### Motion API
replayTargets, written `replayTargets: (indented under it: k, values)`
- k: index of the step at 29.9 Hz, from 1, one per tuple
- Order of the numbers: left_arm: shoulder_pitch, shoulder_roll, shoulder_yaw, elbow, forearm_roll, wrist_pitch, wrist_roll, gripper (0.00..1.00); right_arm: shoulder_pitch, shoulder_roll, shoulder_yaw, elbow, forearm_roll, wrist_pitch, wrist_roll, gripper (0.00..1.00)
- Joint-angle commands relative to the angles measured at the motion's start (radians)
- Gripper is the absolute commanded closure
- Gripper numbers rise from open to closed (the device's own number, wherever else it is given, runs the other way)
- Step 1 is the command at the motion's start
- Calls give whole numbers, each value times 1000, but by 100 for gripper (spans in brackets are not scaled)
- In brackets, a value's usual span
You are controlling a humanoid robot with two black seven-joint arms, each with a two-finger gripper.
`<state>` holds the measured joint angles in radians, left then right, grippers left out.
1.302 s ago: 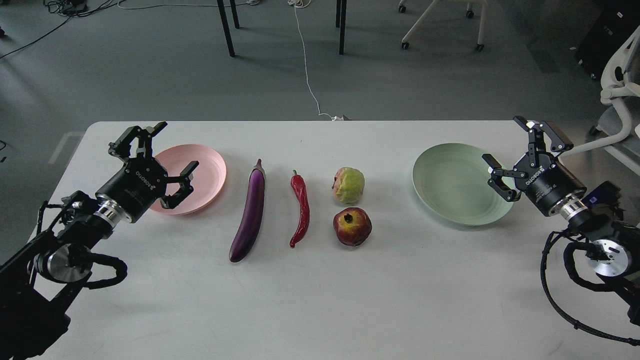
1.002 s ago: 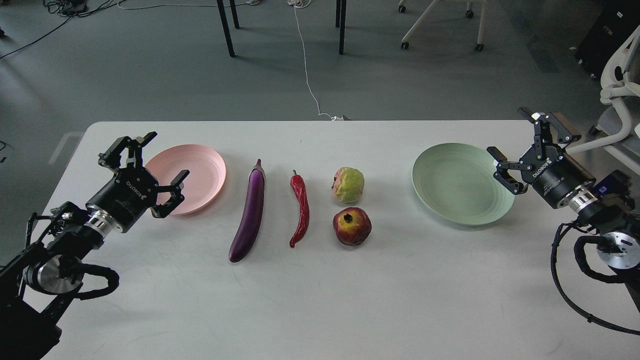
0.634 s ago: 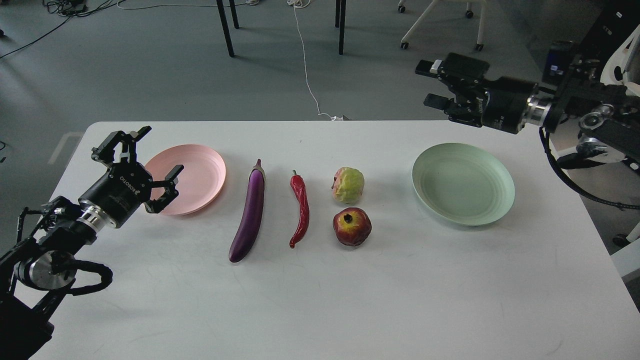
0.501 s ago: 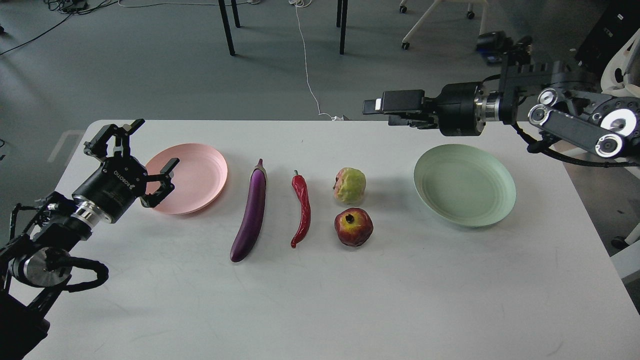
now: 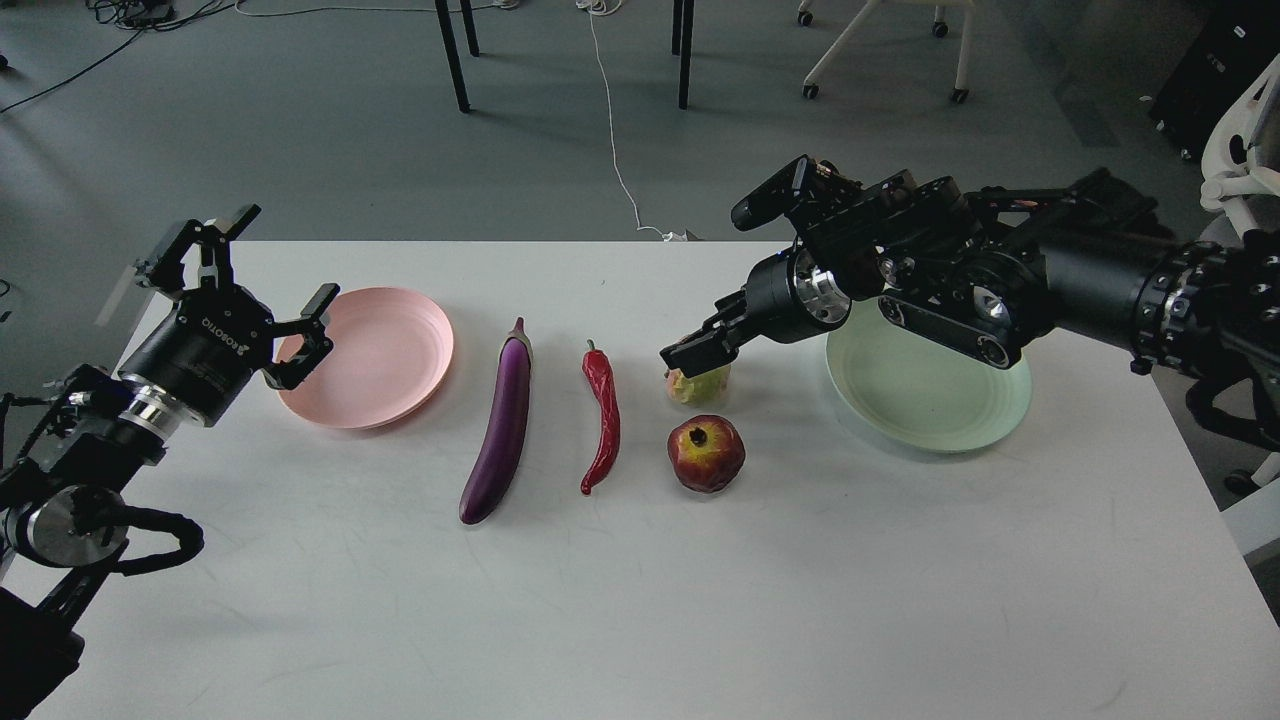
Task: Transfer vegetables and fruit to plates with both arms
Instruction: 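Close the right gripper around the peach and lift it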
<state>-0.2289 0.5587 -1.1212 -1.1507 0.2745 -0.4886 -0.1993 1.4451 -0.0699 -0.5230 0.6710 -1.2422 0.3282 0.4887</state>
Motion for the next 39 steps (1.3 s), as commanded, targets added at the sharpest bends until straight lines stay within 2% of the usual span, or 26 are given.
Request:
replayTargets:
  k: [1,28,39]
  values:
    - [2,9,-2,-18,0,0,0,0,-23,51,-11,-51,1,-15,0,1]
    - [52,27,-38,-49,-1,0,0,0,-95,70,-61,-186,1,-63,0,1]
    - [54,27,-38,-49,-1,0,0,0,-137,70,-49,-191,10,-69,0,1]
